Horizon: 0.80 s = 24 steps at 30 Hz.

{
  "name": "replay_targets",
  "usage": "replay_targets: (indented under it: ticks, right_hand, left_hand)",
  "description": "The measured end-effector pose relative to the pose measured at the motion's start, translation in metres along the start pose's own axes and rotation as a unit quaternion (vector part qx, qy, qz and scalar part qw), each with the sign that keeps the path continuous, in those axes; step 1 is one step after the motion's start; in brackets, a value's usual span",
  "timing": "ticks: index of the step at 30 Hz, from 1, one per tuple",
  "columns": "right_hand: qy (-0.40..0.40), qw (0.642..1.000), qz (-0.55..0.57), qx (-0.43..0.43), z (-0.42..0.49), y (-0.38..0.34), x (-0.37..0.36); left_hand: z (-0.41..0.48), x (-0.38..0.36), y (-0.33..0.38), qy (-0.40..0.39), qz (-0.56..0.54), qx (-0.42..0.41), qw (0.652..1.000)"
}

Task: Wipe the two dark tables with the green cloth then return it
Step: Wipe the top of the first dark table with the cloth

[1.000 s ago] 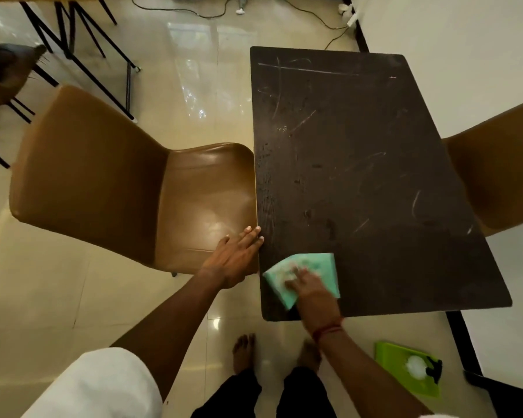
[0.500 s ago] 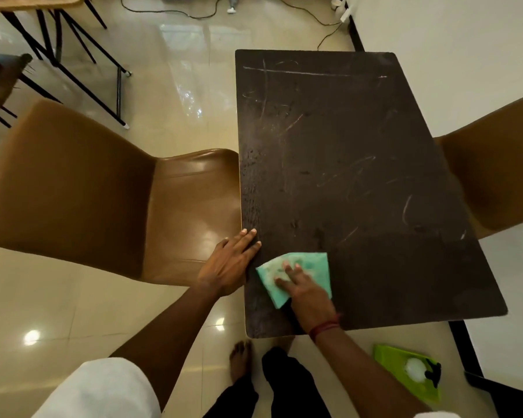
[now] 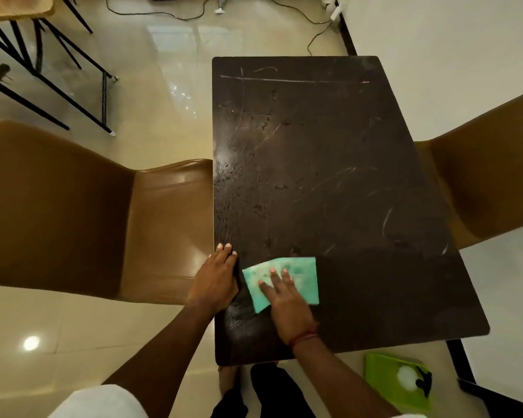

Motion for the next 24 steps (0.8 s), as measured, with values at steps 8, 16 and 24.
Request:
replay_targets:
  ticks: [8, 16, 24]
  right_hand:
    - [0.127, 0.94, 0.082, -0.305, 0.018, 0.097, 0.055]
    - [-0.012, 0.997, -0.061, 0.036, 0.026, 0.031, 0.026]
    - [0.099, 0.96, 0.037, -0.258, 0.058, 0.091, 0.075]
  left_hand:
    - [0.0, 0.007, -0.003, -0.017, -0.079, 0.056, 0.995]
    - [0.005, 0.018, -0.002, -0.101, -0.062, 0.051, 0.992]
    - [0.004, 0.028, 0.001, -0.153, -0.134, 0.096, 0.974]
Point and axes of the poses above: each hand's wrist, its own z-axis towards the middle knuckle, its own x-axis out of the back of the hand, y = z × x, the point moved 5 cm from there along z, towards the middle knuckle, and after that the axes turned 12 degrees about z, right-handed, at the moved point
